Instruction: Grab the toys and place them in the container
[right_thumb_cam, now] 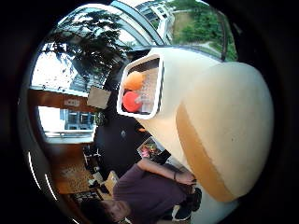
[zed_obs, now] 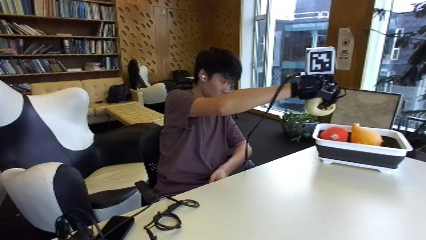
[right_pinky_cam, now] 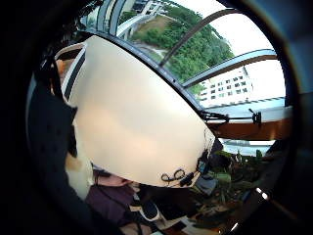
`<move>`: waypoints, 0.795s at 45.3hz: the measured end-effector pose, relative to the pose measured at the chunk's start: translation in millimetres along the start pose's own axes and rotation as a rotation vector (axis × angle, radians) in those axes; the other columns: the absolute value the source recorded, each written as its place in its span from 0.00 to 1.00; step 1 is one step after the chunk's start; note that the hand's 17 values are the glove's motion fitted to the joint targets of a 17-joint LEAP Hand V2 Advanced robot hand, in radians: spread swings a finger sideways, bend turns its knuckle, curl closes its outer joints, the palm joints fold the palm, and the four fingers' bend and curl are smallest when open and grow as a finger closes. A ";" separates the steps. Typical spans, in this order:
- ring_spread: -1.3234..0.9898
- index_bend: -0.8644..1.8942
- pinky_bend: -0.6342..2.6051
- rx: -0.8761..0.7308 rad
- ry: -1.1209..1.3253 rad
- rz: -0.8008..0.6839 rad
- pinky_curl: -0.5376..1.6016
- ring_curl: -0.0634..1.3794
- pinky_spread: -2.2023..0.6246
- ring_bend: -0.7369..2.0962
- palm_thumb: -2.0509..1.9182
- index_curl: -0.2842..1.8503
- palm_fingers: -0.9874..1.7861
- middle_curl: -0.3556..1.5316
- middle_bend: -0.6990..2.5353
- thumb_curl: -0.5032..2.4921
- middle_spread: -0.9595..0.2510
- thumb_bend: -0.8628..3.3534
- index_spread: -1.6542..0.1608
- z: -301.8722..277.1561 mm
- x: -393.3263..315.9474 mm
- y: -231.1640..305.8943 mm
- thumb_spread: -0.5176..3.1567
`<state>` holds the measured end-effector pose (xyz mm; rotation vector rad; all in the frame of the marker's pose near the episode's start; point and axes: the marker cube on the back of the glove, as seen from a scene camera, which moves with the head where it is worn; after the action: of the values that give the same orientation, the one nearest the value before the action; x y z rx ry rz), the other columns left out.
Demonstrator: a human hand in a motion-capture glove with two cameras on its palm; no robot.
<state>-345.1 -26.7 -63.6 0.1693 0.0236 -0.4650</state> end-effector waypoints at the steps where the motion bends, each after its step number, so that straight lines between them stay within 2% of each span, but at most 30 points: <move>1: 0.37 0.55 0.56 0.000 0.016 0.010 0.47 0.55 0.65 0.68 0.71 0.37 0.65 0.54 0.47 0.47 0.35 0.23 0.65 -1.7 -8.3 -6.9 0.26; 5: 0.36 0.56 0.56 -0.003 0.028 0.023 0.47 0.56 0.65 0.68 0.71 0.39 0.64 0.56 0.47 0.48 0.34 0.23 0.65 -5.1 -48.2 -36.2 0.25; 9: 0.36 0.56 0.57 -0.016 -0.052 -0.148 0.48 0.57 0.65 0.69 0.71 0.41 0.63 0.59 0.48 0.48 0.33 0.23 0.64 -2.0 -96.3 -57.4 0.24; 11: 0.36 0.56 0.57 -0.028 -0.064 -0.157 0.48 0.57 0.65 0.70 0.71 0.42 0.63 0.60 0.48 0.49 0.33 0.23 0.64 4.6 -124.1 -72.2 0.24; 13: 0.36 0.56 0.58 -0.039 -0.029 -0.034 0.48 0.58 0.65 0.70 0.71 0.44 0.62 0.61 0.48 0.49 0.32 0.23 0.64 14.4 -145.8 -90.7 0.23; 16: 0.36 0.57 0.58 -0.054 0.113 0.303 0.49 0.58 0.65 0.70 0.71 0.45 0.62 0.62 0.48 0.50 0.32 0.23 0.64 31.8 -158.1 -116.0 0.23; 17: 0.36 0.56 0.59 -0.060 0.131 0.333 0.49 0.58 0.65 0.70 0.71 0.46 0.61 0.63 0.48 0.50 0.32 0.23 0.64 37.1 -165.9 -121.2 0.23; 18: 0.36 0.56 0.59 -0.066 0.116 0.286 0.49 0.58 0.65 0.71 0.71 0.46 0.60 0.63 0.48 0.50 0.31 0.23 0.64 41.7 -176.9 -124.0 0.23; 21: 0.36 0.56 0.59 -0.081 -0.027 -0.094 0.49 0.59 0.66 0.71 0.71 0.48 0.60 0.64 0.47 0.50 0.30 0.23 0.64 52.0 -209.7 -122.5 0.22; 23: 0.36 0.56 0.60 -0.089 -0.070 -0.226 0.49 0.59 0.66 0.72 0.71 0.49 0.58 0.64 0.46 0.51 0.30 0.23 0.64 60.3 -221.8 -123.6 0.22; 25: 0.36 0.56 0.61 -0.097 -0.069 -0.220 0.50 0.59 0.66 0.72 0.71 0.50 0.57 0.64 0.45 0.51 0.29 0.22 0.64 69.6 -229.4 -128.0 0.22; 27: 0.36 0.54 0.62 -0.109 -0.043 -0.132 0.50 0.59 0.66 0.72 0.71 0.50 0.55 0.65 0.44 0.51 0.29 0.22 0.64 80.0 -236.3 -134.1 0.22; 29: 0.37 0.50 0.64 -0.140 -0.020 -0.061 0.51 0.59 0.66 0.73 0.71 0.50 0.49 0.63 0.40 0.51 0.29 0.22 0.66 90.2 -242.4 -138.6 0.23; 31: 0.38 0.45 0.65 -0.189 -0.050 -0.118 0.51 0.58 0.66 0.72 0.68 0.48 0.43 0.61 0.37 0.50 0.32 0.20 0.68 97.1 -248.9 -137.4 0.28; 32: 0.39 0.41 0.65 -0.210 -0.071 -0.161 0.50 0.58 0.67 0.70 0.66 0.47 0.33 0.60 0.35 0.49 0.37 0.20 0.69 99.6 -252.4 -136.0 0.30; 34: 0.43 0.37 0.65 -0.232 -0.095 -0.206 0.51 0.56 0.70 0.64 0.64 0.45 0.21 0.59 0.33 0.48 0.48 0.19 0.72 103.9 -258.3 -134.4 0.33; 36: 0.46 0.34 0.64 -0.225 -0.098 -0.194 0.50 0.52 0.72 0.59 0.63 0.42 0.18 0.57 0.30 0.46 0.55 0.19 0.74 106.4 -259.2 -133.8 0.35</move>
<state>-638.4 -47.2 36.2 -0.0776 -0.0036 -0.6591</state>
